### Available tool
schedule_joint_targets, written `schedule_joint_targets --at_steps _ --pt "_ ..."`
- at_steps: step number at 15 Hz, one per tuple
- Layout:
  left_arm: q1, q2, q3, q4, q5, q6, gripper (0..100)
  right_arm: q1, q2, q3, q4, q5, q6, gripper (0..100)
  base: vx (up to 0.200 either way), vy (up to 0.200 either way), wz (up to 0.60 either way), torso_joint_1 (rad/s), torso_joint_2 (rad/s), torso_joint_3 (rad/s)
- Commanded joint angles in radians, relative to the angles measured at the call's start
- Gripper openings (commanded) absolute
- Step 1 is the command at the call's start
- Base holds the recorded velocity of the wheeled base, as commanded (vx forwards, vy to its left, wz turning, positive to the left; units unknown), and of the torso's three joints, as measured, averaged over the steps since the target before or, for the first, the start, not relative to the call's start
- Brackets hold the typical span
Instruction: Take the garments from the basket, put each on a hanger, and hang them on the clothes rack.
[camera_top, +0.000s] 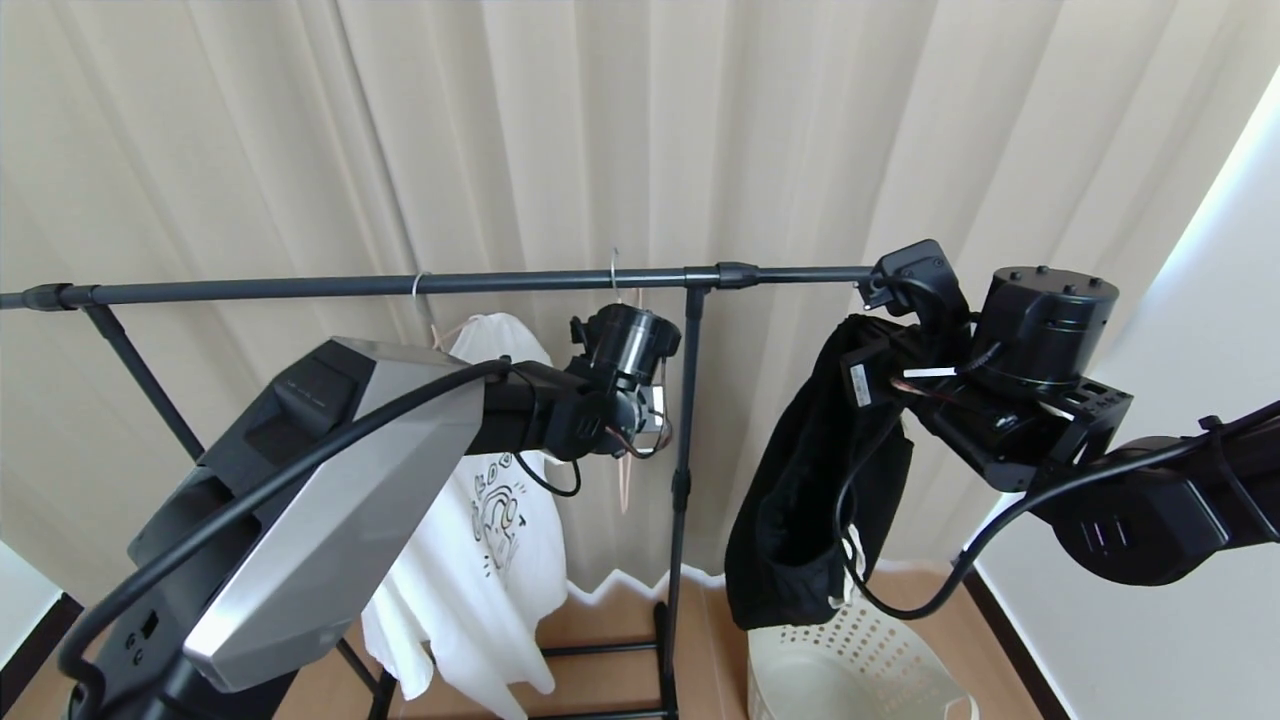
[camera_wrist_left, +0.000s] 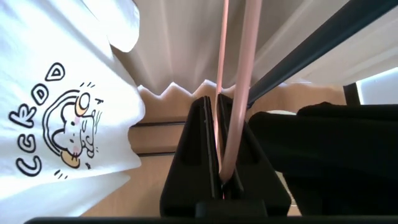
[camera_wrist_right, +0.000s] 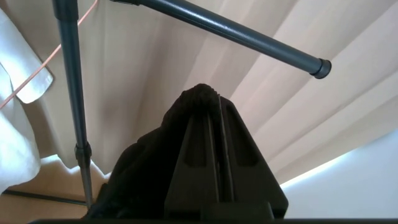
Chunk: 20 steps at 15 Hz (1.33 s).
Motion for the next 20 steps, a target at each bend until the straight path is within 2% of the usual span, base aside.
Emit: schedule_joint_targets --at_steps 1,4,7,9,12,16,20 --pt "-0.005 -0.056 0.037 -0.001 0.001 0.002 0 0.0 -0.003 0.0 -0.001 0.0 -0.001 0 0.0 0.0 0.0 0.0 0.0 0.0" --pt "-0.018 -0.127 0.117 -0.001 -0.001 0.006 0 0.0 -0.004 0.0 -0.001 0.0 -0.001 0 0.0 0.0 0.0 0.0 0.0 0.0" --pt "-0.024 -0.205 0.237 -0.008 0.004 0.046 0 0.0 -0.003 0.001 -0.001 0.0 -0.001 0 0.0 0.0 0.0 0.0 0.0 0.0" --pt "-0.025 -0.271 0.327 -0.022 0.004 0.057 0 0.0 -0.004 0.003 -0.001 0.0 -0.001 0 0.0 0.0 0.0 0.0 0.0 0.0" --pt "-0.031 -0.375 0.519 -0.048 0.004 0.131 0 0.003 -0.001 0.003 -0.001 0.0 0.001 0 0.0 0.0 0.0 0.0 0.0 0.0" --pt "-0.036 -0.497 0.81 -0.29 0.004 0.302 0 0.005 0.002 0.006 -0.001 -0.002 0.001 0 0.0 0.0 0.0 0.0 0.0 0.0" --pt "-0.039 -0.636 1.165 -0.524 0.002 0.479 0 0.008 0.002 0.006 -0.001 -0.002 0.001 0 0.0 0.0 0.0 0.0 0.0 0.0"
